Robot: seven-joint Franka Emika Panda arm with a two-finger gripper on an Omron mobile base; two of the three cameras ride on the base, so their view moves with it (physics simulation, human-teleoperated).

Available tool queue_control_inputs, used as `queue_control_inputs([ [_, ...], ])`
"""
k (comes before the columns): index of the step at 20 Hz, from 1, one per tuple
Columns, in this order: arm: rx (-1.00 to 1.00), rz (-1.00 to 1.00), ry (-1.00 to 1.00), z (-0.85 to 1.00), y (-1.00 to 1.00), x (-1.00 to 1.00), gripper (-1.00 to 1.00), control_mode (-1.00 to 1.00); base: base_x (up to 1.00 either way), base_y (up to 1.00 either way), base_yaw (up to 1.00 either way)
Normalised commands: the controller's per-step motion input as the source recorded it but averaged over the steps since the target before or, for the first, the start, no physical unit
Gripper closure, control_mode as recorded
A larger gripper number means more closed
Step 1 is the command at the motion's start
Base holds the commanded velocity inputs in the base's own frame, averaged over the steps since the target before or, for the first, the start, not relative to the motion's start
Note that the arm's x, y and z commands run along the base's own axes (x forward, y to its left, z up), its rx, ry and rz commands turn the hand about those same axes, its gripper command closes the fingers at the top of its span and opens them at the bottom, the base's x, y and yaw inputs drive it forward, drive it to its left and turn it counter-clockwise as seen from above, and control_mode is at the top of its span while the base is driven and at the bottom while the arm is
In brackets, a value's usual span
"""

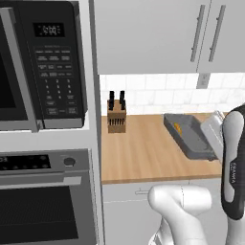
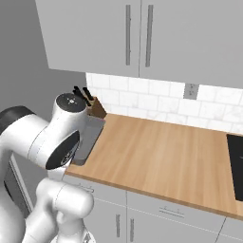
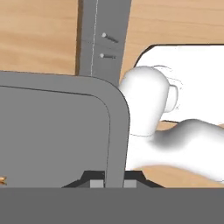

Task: Take the meat container that has the shrimp and place it on the second highest rack of the freezer. Then take the vegetable container that has the eggplant and lemon wedge and place it on the highest rack of the freezer.

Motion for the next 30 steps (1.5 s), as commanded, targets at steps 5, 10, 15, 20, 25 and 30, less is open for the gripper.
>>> queue_control_inputs([
  [5,-0.17,-0.12,0.00,-0.40,0.09,-0.10,1.00,-1.00,0.00,0.00,0.00],
  [10,-0.14,-0.05,0.00,-0.30,0.06,0.00,1.00,-1.00,0.00,0.00,0.00],
  [15,-0.03,-0.01,0.00,-0.06,0.01,0.00,1.00,1.00,-0.23,0.00,-0.01],
  [20,0.00,0.00,0.00,0.00,0.00,0.00,1.00,1.00,-0.85,0.03,0.05],
  [25,0.00,0.00,0.00,0.00,0.00,0.00,1.00,1.00,-0.73,0.32,0.20],
  [30,0.00,0.00,0.00,0.00,0.00,0.00,1.00,1.00,-0.26,0.82,0.41],
])
